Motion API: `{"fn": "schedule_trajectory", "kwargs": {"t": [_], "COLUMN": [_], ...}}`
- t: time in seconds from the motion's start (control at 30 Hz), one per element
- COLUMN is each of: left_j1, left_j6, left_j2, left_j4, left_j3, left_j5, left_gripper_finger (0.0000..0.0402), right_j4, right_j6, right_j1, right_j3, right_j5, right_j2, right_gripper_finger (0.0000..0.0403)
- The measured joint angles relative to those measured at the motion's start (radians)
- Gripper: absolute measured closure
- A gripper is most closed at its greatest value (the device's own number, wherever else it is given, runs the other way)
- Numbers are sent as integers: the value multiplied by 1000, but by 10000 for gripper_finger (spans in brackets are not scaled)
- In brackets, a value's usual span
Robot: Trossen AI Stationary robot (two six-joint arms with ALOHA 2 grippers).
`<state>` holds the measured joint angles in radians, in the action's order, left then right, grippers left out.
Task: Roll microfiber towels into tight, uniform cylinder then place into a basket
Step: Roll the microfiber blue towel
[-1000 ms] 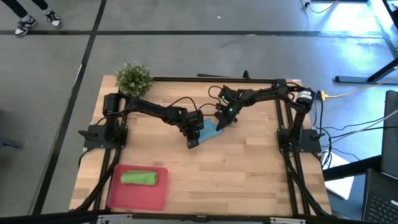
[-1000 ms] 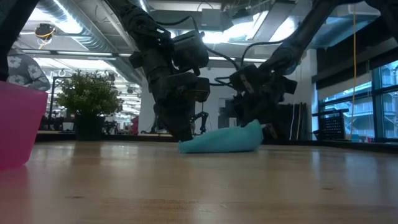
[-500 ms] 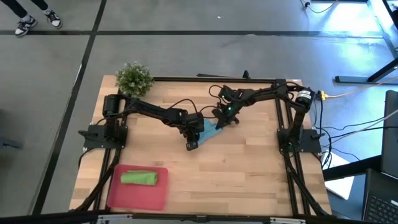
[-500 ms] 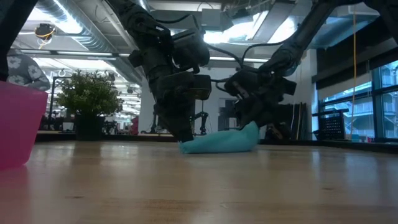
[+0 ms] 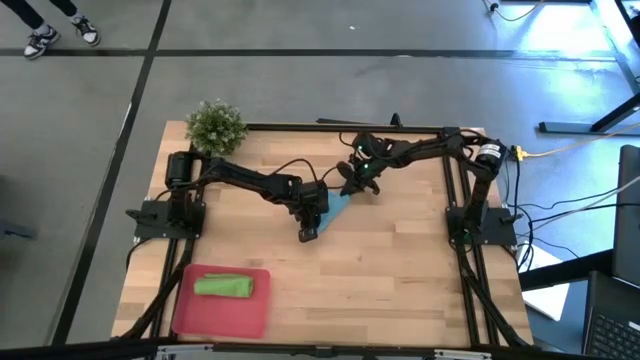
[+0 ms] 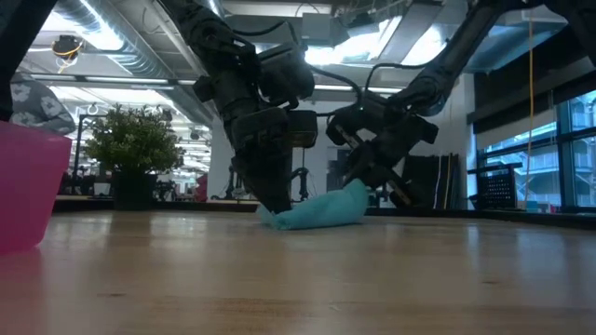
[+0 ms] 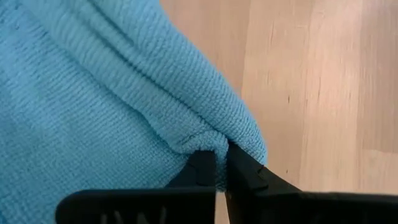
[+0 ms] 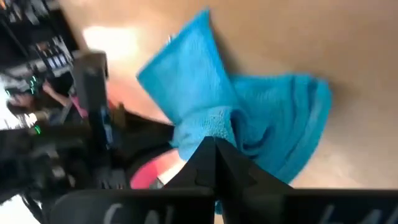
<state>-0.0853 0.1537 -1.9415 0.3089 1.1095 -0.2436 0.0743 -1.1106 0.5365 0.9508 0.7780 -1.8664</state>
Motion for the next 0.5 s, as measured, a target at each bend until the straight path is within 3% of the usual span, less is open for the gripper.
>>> {"fn": "schedule_trajectory", "kwargs": {"t": [0.17,0.5], "left_j1": [0,0], "left_j6": [-10,-32], "left_j2": [0,-1], "left_j4": [-4,-15], "left_j3": [0,-2], "left_j5": [-2,-1], "left_gripper_finger": [401,401], "right_j4": [-7,-42], "right_j6": [-50,-102], "right_j1": [25,23], "right_j3": [0,32], "right_j5": [-44,-19], "right_j2": [-18,-115], "right_gripper_finger": [402,402]}}
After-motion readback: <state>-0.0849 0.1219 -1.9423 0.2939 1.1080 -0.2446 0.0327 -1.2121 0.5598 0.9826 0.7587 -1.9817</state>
